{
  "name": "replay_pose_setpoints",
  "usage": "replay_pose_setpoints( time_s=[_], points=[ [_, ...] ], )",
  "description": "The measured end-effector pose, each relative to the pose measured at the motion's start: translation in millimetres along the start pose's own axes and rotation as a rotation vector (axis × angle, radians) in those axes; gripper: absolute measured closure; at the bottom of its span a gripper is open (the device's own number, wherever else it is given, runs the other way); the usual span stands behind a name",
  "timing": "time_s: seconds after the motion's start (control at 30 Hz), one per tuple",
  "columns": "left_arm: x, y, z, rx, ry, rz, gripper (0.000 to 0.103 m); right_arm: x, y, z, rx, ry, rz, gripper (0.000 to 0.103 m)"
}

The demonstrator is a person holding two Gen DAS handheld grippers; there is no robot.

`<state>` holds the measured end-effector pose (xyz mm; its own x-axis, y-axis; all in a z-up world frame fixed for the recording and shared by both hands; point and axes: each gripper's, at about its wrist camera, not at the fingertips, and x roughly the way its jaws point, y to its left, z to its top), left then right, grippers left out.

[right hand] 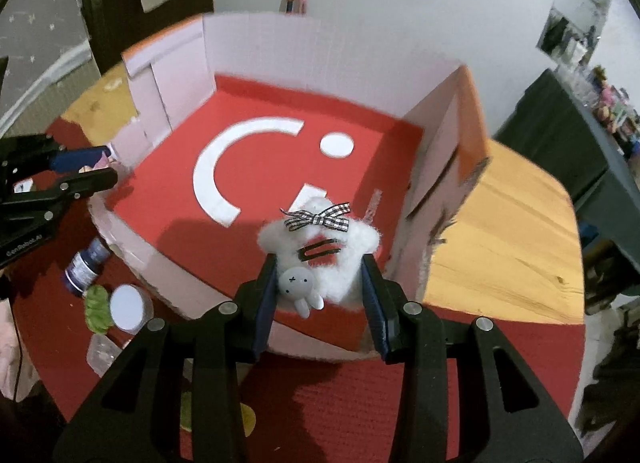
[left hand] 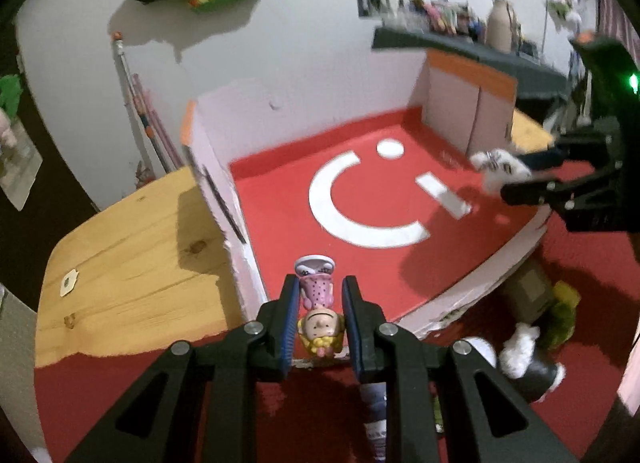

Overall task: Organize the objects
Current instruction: 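Carry doll and plush star into the box and open both tools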

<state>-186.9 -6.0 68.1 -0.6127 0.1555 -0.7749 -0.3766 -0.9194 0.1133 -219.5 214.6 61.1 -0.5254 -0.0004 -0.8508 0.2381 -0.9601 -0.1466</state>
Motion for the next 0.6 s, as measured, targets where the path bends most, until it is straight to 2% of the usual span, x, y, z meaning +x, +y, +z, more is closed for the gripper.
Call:
replay_pose_setpoints(
  time_s=[0.13,0.6],
  points=[
    [15.9,-4.9,-1.3,0.049,0.056,-0.001,0.081,13.8,-0.2,2.4,-0.028,0.069,-0.005,0.065],
    [35.2,-3.5,7.6,0.109,0.131,-0.046,0.080,35.2,0.0,11.3,-0.073,0.190,0.027,0.064]
  ],
)
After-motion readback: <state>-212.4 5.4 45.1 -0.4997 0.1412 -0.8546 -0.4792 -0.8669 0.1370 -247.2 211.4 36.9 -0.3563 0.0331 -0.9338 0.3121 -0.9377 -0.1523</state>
